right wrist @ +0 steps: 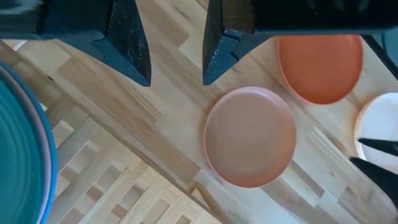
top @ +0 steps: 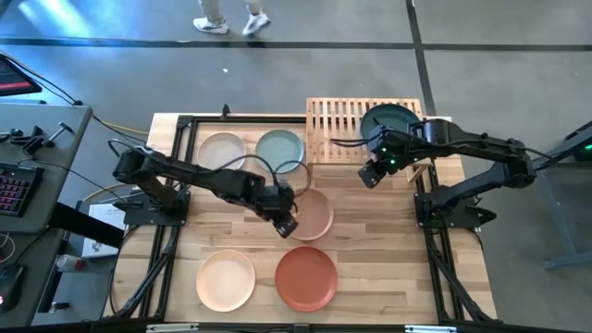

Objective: Place and stack plates onto a shelf
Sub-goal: Stack the orange plate on top of the green plate on the shelf

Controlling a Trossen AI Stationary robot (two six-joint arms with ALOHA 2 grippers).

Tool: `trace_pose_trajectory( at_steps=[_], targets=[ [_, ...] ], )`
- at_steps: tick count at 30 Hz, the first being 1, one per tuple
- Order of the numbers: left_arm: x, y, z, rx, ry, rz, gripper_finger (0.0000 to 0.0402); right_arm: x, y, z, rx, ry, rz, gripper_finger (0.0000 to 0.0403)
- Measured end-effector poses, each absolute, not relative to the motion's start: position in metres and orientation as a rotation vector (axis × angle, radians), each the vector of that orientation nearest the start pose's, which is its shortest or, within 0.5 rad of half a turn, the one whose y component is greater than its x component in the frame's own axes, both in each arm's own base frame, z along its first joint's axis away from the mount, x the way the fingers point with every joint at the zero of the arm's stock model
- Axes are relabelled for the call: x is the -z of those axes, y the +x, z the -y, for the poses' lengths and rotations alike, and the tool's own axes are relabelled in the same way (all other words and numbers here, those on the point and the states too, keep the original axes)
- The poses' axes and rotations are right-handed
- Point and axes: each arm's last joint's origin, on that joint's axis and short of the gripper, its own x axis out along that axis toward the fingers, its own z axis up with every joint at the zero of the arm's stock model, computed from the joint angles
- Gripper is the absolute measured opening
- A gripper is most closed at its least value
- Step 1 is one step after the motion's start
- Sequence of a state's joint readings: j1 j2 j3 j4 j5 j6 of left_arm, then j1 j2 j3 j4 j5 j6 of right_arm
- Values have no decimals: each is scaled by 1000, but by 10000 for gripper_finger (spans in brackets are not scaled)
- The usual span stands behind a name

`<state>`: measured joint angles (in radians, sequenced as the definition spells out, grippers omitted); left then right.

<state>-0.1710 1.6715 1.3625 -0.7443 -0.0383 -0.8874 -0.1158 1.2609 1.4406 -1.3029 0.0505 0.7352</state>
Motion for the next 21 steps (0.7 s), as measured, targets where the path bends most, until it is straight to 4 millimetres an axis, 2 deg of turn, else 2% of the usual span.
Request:
trace_pose_trajectory(
  at_steps=[9, 14, 21],
  targets=[
    [-231, 365, 76, -280, -751, -1073, 115, -370, 211, 26, 536, 657, -1030, 121],
    [-215, 368, 85, -284, -781, -1132, 115, -370, 211, 26, 535, 654, -1031, 121],
    [-204, 367, 100, -278, -763, -1172, 115, -370, 211, 26, 524, 633, -1035, 121]
  ],
)
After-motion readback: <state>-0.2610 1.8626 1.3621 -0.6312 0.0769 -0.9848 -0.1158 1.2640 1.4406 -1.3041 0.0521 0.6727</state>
